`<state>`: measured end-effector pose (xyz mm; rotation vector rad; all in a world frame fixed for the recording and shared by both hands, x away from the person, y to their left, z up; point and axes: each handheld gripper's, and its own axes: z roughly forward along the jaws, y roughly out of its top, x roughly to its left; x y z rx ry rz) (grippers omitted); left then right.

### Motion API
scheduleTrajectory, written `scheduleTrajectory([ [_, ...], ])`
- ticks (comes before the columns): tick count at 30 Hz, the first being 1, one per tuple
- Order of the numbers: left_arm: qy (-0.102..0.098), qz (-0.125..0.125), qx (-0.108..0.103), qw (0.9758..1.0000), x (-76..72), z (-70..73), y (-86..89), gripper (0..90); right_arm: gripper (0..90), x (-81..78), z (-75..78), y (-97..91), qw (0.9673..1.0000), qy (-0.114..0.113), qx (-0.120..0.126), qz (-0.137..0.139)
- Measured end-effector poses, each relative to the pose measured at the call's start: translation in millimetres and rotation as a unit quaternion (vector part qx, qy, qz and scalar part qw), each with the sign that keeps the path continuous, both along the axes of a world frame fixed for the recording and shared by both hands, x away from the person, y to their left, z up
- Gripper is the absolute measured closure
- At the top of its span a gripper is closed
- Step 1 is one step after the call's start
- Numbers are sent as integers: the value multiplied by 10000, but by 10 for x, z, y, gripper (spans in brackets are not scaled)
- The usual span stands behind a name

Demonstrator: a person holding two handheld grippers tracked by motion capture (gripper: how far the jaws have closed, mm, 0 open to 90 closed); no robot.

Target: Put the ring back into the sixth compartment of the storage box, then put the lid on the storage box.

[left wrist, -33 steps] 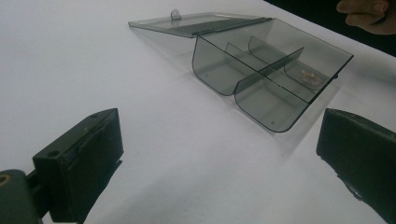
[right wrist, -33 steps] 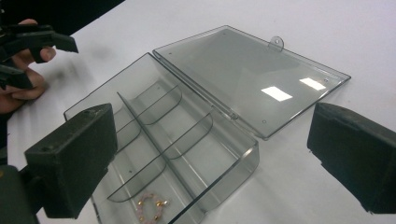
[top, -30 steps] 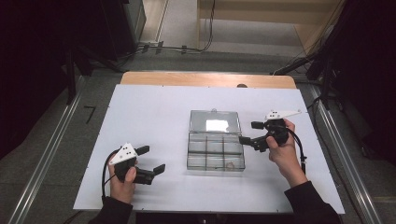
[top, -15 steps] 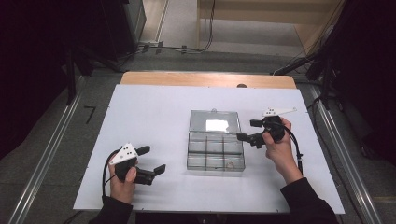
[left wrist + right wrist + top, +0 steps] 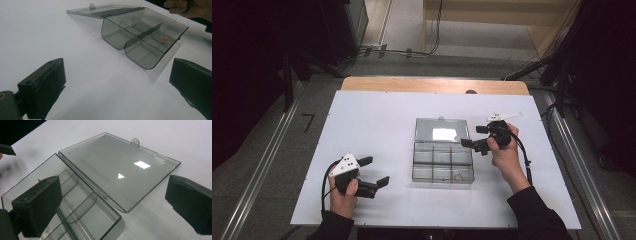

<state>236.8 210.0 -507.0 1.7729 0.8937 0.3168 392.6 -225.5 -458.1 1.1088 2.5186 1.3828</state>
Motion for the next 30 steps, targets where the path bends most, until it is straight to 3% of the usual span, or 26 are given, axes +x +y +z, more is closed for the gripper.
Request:
scheduleTrajectory([
  [22,3,132,-9,9999,25,26,-14,2,0,213,-267,11,9991,284,-56,-308],
  [30,29,173,-87,9998,110,134,-84,2,4,264,-367,26,9984,439,78,-357],
])
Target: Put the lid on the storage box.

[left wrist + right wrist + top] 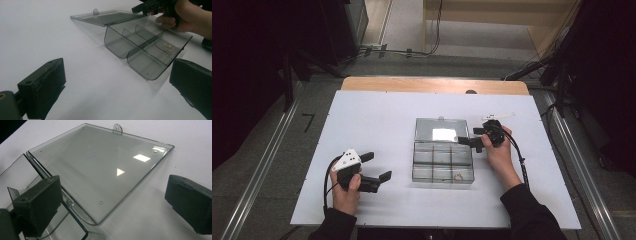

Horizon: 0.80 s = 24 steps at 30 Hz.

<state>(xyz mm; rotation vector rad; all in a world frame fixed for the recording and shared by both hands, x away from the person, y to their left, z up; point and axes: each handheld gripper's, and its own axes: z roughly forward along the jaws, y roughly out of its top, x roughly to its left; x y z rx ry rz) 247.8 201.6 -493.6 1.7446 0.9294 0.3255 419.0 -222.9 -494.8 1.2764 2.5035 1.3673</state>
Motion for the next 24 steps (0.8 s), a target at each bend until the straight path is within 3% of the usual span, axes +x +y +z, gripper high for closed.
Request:
scheduleTrajectory([
  [8,15,-29,-53,10000,126,125,-100,3,47,43,-54,-4,9997,125,134,-180],
  [12,120,-89,-286,9995,205,184,-147,3,83,45,-64,5,9996,145,136,-203],
  [17,104,-133,-240,9996,306,259,-227,3,121,46,-82,10,9995,154,151,-208],
  [24,170,-173,-214,9995,457,258,-299,3,127,51,-103,9,9993,211,193,-253],
])
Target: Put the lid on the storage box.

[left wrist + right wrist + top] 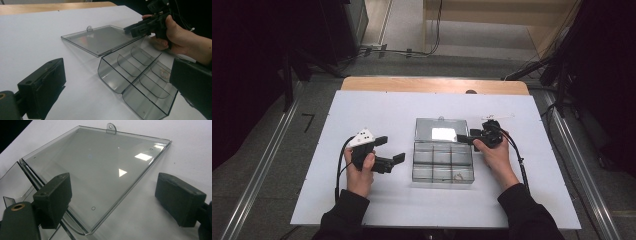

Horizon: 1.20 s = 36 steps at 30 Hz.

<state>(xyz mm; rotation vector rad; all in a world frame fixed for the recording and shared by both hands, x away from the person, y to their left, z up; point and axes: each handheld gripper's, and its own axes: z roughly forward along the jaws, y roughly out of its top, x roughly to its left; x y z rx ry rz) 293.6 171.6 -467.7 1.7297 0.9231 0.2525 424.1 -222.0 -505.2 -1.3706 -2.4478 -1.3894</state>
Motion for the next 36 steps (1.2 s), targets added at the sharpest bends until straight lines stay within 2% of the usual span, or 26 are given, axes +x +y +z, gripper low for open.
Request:
scheduleTrajectory([
  [9,6,13,-68,10000,159,24,-45,3,129,-5,-9,2,10000,-6,35,-16],
  [12,32,17,-31,10000,221,27,-66,3,132,-8,-11,2,10000,-18,50,-12],
  [22,185,-10,-38,9998,438,4,-151,4,137,-15,-15,4,10000,-41,58,-29],
  [26,254,-55,-173,9995,512,10,-185,4,148,-13,-18,0,10000,-33,90,-7],
  [36,378,-38,-149,9992,699,-32,-289,34,156,-12,-21,1,9999,-19,121,9],
])
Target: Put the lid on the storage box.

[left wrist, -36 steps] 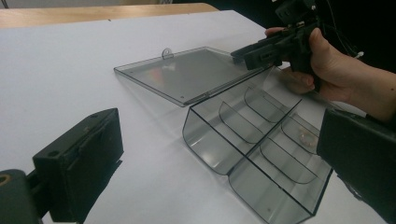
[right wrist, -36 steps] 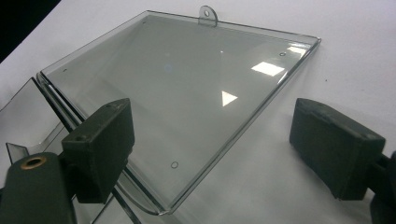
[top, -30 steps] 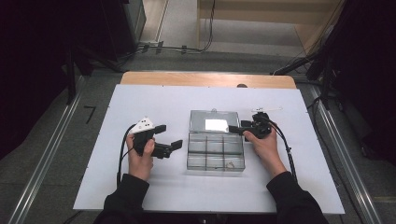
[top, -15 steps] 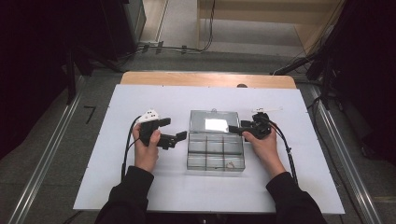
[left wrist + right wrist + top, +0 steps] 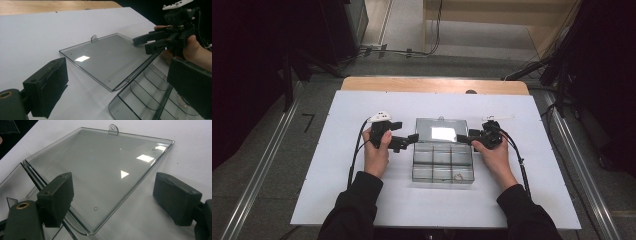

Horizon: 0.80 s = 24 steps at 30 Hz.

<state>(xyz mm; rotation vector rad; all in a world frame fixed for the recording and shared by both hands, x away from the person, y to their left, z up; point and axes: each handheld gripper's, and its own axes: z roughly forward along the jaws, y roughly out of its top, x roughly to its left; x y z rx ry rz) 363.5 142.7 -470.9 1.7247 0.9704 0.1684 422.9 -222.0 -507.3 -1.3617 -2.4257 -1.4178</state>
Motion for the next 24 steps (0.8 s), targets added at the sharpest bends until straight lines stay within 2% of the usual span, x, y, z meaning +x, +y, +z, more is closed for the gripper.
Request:
scheduleTrajectory([
  [5,140,75,44,9999,99,-44,-60,50,156,-1,-1,0,10000,0,3,-3],
  [12,444,161,-36,9989,218,-145,-118,104,169,0,-3,-2,10000,14,39,21],
  [15,583,237,-144,9979,254,-191,-117,121,170,0,-3,-1,10000,12,41,23],
  [19,747,383,-93,9964,292,-252,-132,170,175,-1,-3,-1,10000,16,50,28],
  [24,912,407,-61,9950,321,-315,-157,227,181,-1,-4,-1,10000,17,60,36],
])
